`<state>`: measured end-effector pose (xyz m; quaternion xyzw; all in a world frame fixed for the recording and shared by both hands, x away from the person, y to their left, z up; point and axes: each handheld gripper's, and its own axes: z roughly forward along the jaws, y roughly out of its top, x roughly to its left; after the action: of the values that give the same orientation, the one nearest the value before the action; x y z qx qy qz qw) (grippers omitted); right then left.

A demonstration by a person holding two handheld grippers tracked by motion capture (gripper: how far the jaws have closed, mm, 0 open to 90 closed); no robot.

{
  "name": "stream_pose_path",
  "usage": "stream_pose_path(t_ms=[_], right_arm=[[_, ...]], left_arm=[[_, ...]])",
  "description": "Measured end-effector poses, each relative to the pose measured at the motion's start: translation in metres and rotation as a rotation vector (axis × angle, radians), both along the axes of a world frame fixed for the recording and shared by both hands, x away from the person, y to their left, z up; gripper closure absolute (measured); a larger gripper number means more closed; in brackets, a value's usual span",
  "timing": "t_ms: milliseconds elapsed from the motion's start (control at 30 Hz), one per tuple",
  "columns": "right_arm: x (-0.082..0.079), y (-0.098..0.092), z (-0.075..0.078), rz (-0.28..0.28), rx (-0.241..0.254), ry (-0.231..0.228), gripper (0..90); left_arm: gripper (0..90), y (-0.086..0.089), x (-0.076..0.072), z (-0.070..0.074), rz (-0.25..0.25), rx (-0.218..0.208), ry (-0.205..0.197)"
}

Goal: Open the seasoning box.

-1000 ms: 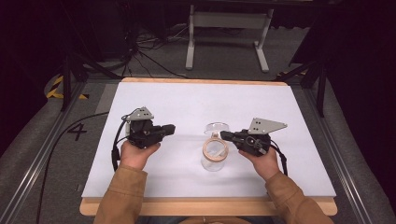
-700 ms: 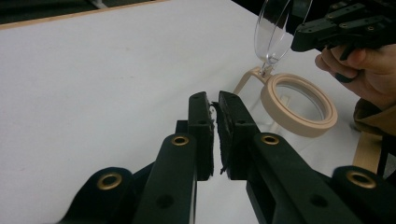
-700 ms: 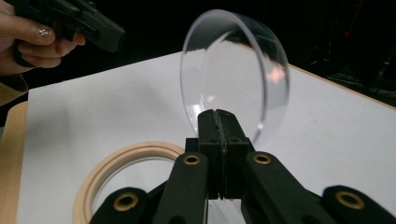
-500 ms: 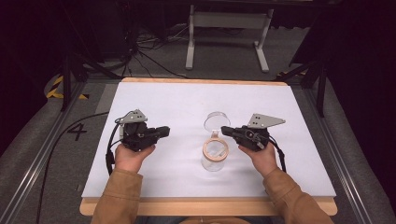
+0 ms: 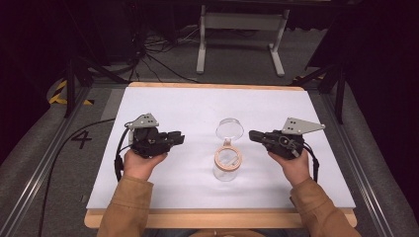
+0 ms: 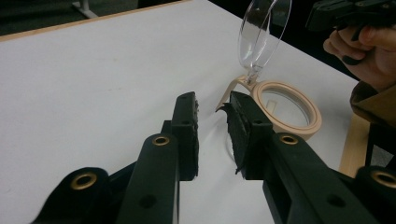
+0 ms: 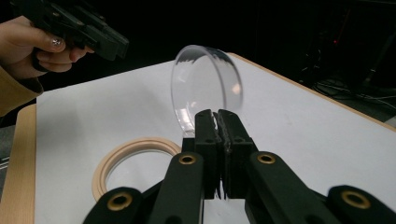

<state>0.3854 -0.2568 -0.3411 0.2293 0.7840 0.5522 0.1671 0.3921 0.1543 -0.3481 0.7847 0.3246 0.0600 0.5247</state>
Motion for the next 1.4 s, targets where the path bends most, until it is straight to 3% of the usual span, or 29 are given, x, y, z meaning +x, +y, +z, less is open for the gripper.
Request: stream_pose_path(t_ms=[333, 433, 600, 667, 733, 900, 1000, 1100, 1133, 1200, 1300, 1400], right_arm=[[0.003, -0.048, 0.001, -0.129, -0.038, 0.014, 85.4], [0.006, -0.07, -0.003, -0.208, -0.07, 0.03, 83.8], [0.012, -0.087, -0.014, -0.265, -0.083, 0.071, 82.7], [0.017, -0.093, -0.024, -0.305, -0.118, 0.091, 81.8], [0.021, -0.097, -0.03, -0.321, -0.142, 0.112, 81.0], [0.027, -0.105, -0.043, -0.348, -0.164, 0.142, 79.1], [0.032, -0.108, -0.052, -0.352, -0.173, 0.172, 78.3], [0.035, -0.107, -0.058, -0.355, -0.186, 0.205, 77.1], [0.038, -0.108, -0.062, -0.343, -0.168, 0.244, 76.4], [0.039, -0.108, -0.066, -0.335, -0.151, 0.255, 76.4], [0.042, -0.102, -0.079, -0.325, -0.189, 0.282, 75.2], [0.043, -0.098, -0.084, -0.315, -0.202, 0.277, 73.3]], left_arm=[[71.5, -0.002, 0.008, -0.003, 0.026, 0.051, 0.007], [71.3, -0.001, 0.014, -0.008, 0.05, 0.085, 0.008], [71.0, 0.003, 0.022, -0.019, 0.063, 0.059, 0.039], [71.1, 0.005, 0.026, -0.026, 0.069, 0.041, 0.055], [71.1, 0.008, 0.03, -0.036, 0.088, 0.056, 0.075], [70.8, 0.01, 0.034, -0.047, 0.104, 0.077, 0.09], [70.5, 0.009, 0.036, -0.053, 0.104, 0.116, 0.095], [70.2, 0.008, 0.037, -0.057, 0.106, 0.119, 0.11], [69.9, 0.007, 0.038, -0.06, 0.107, 0.137, 0.108], [69.9, 0.006, 0.038, -0.061, 0.108, 0.138, 0.114], [69.5, 0.005, 0.04, -0.07, 0.102, 0.117, 0.131], [68.6, 0.003, 0.043, -0.076, 0.094, 0.123, 0.149]])
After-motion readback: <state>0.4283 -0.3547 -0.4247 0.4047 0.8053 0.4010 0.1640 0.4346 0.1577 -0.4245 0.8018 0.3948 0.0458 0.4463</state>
